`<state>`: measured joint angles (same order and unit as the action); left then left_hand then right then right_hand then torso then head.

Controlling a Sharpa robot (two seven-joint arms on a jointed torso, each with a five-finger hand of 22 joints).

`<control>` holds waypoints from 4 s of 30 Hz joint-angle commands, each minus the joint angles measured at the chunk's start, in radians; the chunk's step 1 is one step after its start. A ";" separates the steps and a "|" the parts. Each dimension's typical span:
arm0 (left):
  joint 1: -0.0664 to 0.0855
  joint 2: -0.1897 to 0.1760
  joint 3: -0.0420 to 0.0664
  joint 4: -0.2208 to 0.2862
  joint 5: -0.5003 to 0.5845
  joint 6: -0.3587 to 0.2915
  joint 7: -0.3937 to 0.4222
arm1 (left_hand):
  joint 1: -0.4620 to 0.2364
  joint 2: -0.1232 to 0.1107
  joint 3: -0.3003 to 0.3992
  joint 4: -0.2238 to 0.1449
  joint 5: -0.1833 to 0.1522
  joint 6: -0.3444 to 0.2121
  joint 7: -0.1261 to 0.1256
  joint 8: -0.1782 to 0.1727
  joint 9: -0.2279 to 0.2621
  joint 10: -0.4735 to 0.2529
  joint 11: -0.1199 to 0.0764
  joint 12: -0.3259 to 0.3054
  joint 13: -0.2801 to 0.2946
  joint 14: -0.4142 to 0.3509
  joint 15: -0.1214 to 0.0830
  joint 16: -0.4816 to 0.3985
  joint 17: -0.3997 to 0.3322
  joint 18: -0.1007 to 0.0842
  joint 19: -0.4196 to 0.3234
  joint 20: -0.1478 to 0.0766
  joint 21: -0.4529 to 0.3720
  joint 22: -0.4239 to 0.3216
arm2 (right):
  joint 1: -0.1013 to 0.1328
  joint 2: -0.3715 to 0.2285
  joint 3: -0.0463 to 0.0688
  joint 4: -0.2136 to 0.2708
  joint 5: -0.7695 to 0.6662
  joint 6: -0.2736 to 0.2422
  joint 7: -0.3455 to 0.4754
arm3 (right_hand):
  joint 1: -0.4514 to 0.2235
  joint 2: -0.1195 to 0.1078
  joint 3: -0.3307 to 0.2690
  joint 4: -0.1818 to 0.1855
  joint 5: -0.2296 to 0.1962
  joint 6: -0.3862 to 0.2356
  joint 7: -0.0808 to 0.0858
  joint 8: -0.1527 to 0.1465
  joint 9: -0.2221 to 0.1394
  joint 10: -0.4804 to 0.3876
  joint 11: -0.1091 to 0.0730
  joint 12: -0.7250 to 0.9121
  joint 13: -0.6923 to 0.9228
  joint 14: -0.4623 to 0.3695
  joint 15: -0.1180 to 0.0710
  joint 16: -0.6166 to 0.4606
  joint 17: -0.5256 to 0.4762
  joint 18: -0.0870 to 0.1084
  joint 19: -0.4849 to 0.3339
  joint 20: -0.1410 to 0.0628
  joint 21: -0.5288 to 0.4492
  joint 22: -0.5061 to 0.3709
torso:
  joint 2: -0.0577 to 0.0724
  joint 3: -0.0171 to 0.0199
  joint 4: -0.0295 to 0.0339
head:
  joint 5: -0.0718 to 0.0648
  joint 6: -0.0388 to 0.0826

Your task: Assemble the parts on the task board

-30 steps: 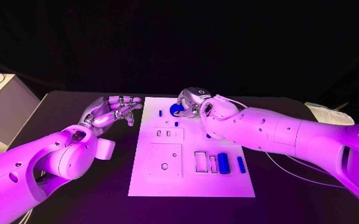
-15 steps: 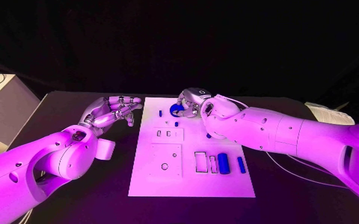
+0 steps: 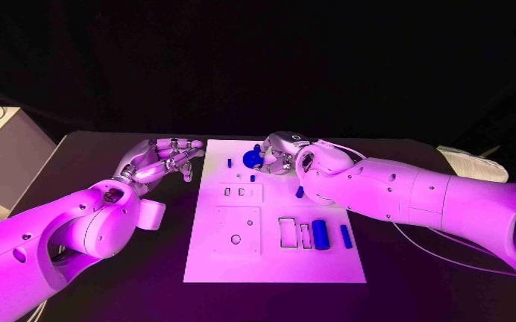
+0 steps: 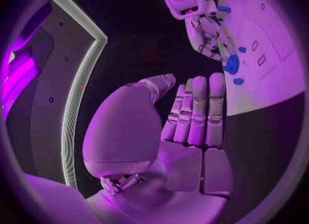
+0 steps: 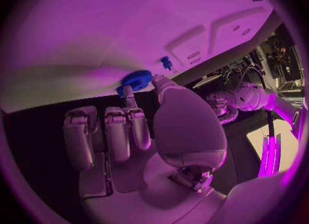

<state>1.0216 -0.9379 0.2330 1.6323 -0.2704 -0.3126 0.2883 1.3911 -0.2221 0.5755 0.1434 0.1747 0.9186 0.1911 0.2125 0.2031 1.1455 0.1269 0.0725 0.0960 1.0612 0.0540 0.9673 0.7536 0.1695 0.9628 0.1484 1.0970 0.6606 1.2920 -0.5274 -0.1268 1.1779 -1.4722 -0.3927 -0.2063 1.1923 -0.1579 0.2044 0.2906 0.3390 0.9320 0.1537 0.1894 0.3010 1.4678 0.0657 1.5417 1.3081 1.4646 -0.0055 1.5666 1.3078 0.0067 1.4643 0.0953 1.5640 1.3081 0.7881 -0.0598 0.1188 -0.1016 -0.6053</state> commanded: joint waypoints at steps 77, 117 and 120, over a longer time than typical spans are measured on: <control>-0.014 0.003 0.001 -0.028 -0.005 0.004 0.012 | 0.004 0.005 0.005 -0.006 -0.004 -0.009 0.000 0.007 0.004 -0.008 0.001 0.003 0.002 -0.012 0.001 0.006 -0.006 0.010 -0.011 0.003 0.012 0.005 | -0.002 -0.300 0.001 -0.015 0.222 0.065 0.270 | 0.283 -0.031 0.054 -0.024 -0.034 0.029 0.001 -0.009 -0.033 0.072 0.008 -0.002 0.233 0.106 0.005 0.004 0.263 -0.007 0.107 0.010 0.007 0.263 | -0.005 0.0249 -0.0311 | -0.017 -0.004; -0.015 0.008 0.001 -0.036 -0.007 0.006 0.010 | 0.009 0.004 0.008 -0.012 -0.003 -0.011 0.001 0.007 0.004 -0.009 0.001 0.003 0.003 -0.014 0.001 0.006 -0.009 0.010 -0.013 0.004 0.014 0.005 | -0.005 -0.303 0.005 0.061 0.183 -0.171 0.240 | 0.295 -0.002 0.179 -0.045 -0.055 0.101 -0.030 0.041 -0.023 0.100 -0.020 0.026 0.260 0.106 -0.024 0.004 0.263 -0.007 0.107 -0.019 0.007 0.263 | -0.008 0.0235 -0.0329 | -0.012 -0.007; -0.016 0.009 0.001 -0.038 -0.007 0.007 0.010 | 0.009 0.004 0.008 -0.012 -0.003 -0.011 0.001 0.007 0.004 -0.009 0.001 0.003 0.003 -0.014 0.001 0.006 -0.009 0.010 -0.013 0.004 0.014 0.005 | 0.002 -0.307 0.008 0.096 0.176 -0.196 0.216 | 0.294 -0.003 0.180 -0.046 -0.054 0.102 -0.030 0.042 -0.022 0.099 -0.021 0.025 0.259 0.106 -0.025 0.004 0.263 -0.007 0.107 -0.019 0.007 0.263 | -0.009 0.0240 -0.0328 | -0.011 -0.007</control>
<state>1.0062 -0.9322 0.2328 1.5933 -0.2743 -0.3142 0.2895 1.3911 -0.2221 0.5824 0.1365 0.1747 0.9150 0.1947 0.2125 0.2064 1.1420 0.1305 0.0725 0.0970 1.0542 0.0539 0.9672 0.7459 0.1695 0.9593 0.1521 1.1047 0.6649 1.2908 -0.8333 -0.1197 1.2575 -1.2729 -0.5098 0.0351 1.4871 -0.1681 0.3799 0.2427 0.2782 1.0230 0.1273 0.2250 0.2698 1.4680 0.0510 1.5609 1.3077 1.4667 -0.0219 1.5666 1.3078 0.0069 1.4678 0.0841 1.5686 1.3076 0.7805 -0.0356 0.0867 -0.1129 -0.6123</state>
